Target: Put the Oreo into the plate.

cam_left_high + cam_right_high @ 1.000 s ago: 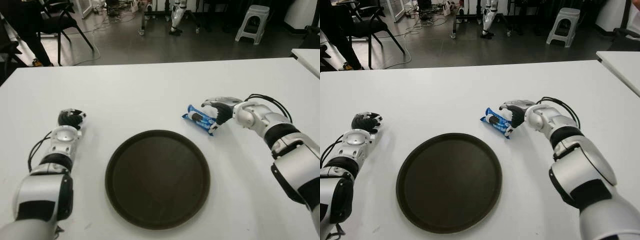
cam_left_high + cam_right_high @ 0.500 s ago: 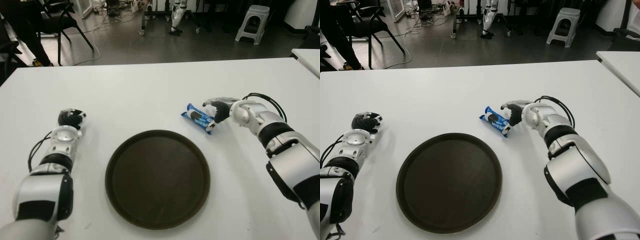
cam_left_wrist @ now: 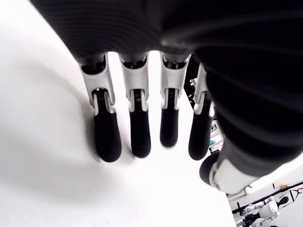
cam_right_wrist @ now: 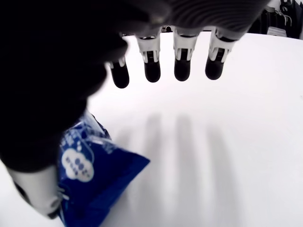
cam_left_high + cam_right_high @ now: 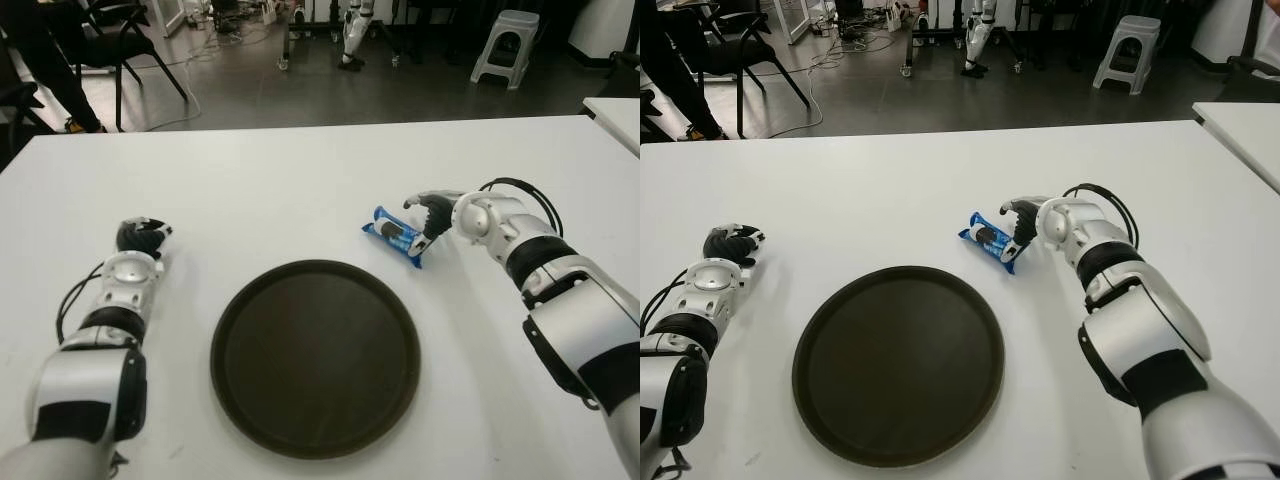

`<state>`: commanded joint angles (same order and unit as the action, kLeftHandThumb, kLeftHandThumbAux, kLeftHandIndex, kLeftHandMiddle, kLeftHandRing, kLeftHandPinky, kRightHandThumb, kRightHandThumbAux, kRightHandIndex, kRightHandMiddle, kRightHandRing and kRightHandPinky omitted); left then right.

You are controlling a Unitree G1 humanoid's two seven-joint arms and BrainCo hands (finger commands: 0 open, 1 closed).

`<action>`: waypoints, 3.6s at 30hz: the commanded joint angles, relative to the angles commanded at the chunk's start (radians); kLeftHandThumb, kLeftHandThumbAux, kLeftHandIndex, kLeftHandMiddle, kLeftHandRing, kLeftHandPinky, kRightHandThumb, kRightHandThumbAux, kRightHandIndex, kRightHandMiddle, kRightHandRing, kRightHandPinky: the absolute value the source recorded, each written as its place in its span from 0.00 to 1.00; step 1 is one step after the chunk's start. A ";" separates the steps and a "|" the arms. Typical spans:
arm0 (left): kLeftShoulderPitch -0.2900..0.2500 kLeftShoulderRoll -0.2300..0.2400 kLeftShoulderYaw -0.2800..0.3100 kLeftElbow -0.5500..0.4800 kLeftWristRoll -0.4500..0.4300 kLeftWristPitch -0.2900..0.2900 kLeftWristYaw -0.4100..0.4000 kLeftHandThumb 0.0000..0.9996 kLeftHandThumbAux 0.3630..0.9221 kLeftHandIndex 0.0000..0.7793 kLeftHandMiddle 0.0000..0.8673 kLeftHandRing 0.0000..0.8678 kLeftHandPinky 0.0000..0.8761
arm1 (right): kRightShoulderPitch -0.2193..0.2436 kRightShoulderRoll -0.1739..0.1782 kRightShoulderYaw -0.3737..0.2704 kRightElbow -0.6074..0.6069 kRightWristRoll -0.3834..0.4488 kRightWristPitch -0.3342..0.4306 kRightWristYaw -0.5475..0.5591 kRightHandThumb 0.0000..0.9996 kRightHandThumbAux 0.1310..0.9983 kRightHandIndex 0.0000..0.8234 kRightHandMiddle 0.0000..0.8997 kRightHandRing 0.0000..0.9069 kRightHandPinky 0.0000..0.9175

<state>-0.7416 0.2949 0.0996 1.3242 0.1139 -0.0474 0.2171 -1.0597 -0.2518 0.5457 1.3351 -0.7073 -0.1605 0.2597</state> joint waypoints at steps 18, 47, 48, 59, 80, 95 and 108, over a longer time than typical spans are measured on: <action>0.002 -0.001 0.003 0.000 -0.006 -0.005 0.002 0.69 0.63 0.53 0.26 0.25 0.25 | -0.005 0.021 0.000 -0.009 -0.007 0.067 -0.041 0.00 0.83 0.00 0.00 0.00 0.00; -0.005 -0.001 -0.002 0.001 -0.003 0.010 0.006 0.68 0.64 0.51 0.22 0.24 0.28 | -0.017 0.063 -0.018 -0.015 0.038 0.133 0.001 0.00 0.80 0.00 0.00 0.00 0.00; -0.005 -0.001 -0.002 0.001 -0.003 0.010 0.005 0.68 0.64 0.51 0.22 0.25 0.28 | -0.015 0.065 -0.022 -0.013 0.042 0.134 -0.001 0.00 0.79 0.00 0.00 0.00 0.00; -0.004 -0.003 0.000 0.001 -0.004 0.011 0.007 0.68 0.64 0.51 0.22 0.24 0.26 | -0.001 0.083 -0.107 -0.012 0.128 0.136 -0.010 0.00 0.77 0.00 0.00 0.00 0.00; -0.005 -0.002 -0.005 -0.003 -0.002 0.016 0.013 0.68 0.64 0.51 0.22 0.26 0.30 | -0.015 0.121 -0.119 -0.033 0.149 0.173 -0.014 0.00 0.75 0.01 0.02 0.00 0.00; -0.004 -0.002 0.006 -0.002 -0.011 0.012 0.005 0.69 0.64 0.52 0.25 0.27 0.30 | -0.009 0.122 -0.142 -0.036 0.186 0.172 0.002 0.00 0.76 0.00 0.00 0.00 0.00; 0.000 0.000 0.013 -0.002 -0.013 0.004 -0.004 0.69 0.63 0.53 0.29 0.29 0.29 | -0.004 0.110 -0.116 -0.023 0.164 0.190 -0.001 0.00 0.78 0.00 0.00 0.00 0.00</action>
<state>-0.7421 0.2951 0.1122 1.3220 0.1013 -0.0435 0.2129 -1.0634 -0.1419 0.4295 1.3117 -0.5438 0.0293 0.2588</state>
